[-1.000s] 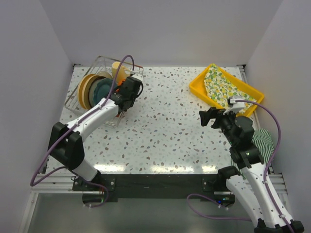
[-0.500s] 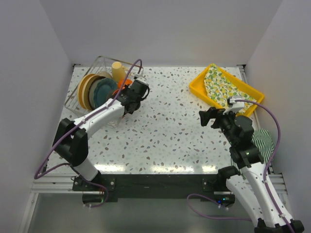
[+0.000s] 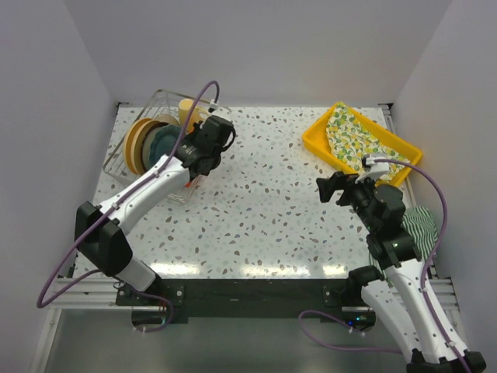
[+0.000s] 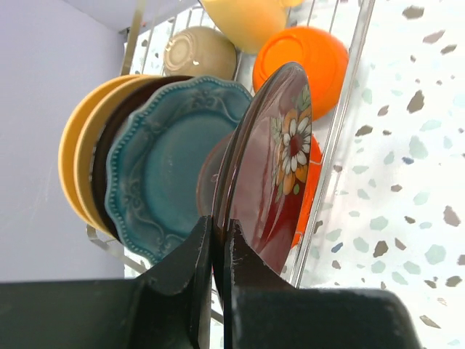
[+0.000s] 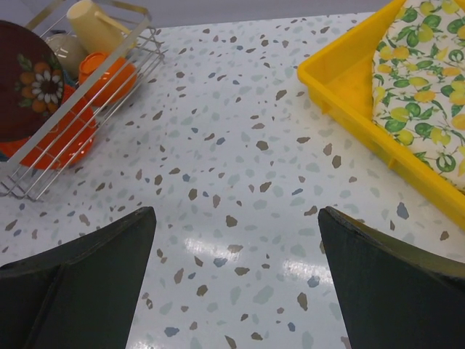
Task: Unload the mixed dishes from the dish rack
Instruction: Pick up the plate from the dish rack.
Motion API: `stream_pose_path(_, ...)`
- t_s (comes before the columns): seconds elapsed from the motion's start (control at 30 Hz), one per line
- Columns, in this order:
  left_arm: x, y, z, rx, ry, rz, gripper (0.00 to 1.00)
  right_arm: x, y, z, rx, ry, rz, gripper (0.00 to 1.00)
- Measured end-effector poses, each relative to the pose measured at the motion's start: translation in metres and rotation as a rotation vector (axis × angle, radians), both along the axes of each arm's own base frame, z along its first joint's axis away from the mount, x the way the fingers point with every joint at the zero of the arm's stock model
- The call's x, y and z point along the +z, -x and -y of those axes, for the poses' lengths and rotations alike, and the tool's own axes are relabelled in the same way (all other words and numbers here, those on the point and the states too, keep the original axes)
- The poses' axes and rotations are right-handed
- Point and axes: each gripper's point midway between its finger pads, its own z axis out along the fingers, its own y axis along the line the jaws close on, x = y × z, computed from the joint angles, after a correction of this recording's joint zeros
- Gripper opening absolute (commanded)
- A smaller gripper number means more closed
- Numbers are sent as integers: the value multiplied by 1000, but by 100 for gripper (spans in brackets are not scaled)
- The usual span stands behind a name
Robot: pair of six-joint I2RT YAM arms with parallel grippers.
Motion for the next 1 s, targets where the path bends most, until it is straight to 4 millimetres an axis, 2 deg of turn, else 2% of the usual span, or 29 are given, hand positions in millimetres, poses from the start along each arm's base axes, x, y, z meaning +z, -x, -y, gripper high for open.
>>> stream_pose_path(0.13,33,7,2,-14,94,55,0,-7,-1,-15,75,-18,-36,98)
stream_pose_path(0.3,57,24,11,-63,260,89,0,-13,-3,-41,191,-86,-90,98)
stream_pose_path(0.4,73,37,25,-124,416,110,0,-10,-5,-56,253,-149,-116,98)
stream_pose_path(0.53,84,56,45,-207,623,138,0,1,-9,-74,324,-235,-132,98)
stream_pose_path(0.7,70,76,74,-290,860,107,0,11,-14,-93,391,-338,-157,98)
stream_pose_path(0.87,33,89,105,-318,1055,7,0,9,-17,-114,454,-431,-216,98)
stream_pose_path(1.0,10,98,123,-320,1183,-69,0,8,-16,-133,513,-490,-251,91)
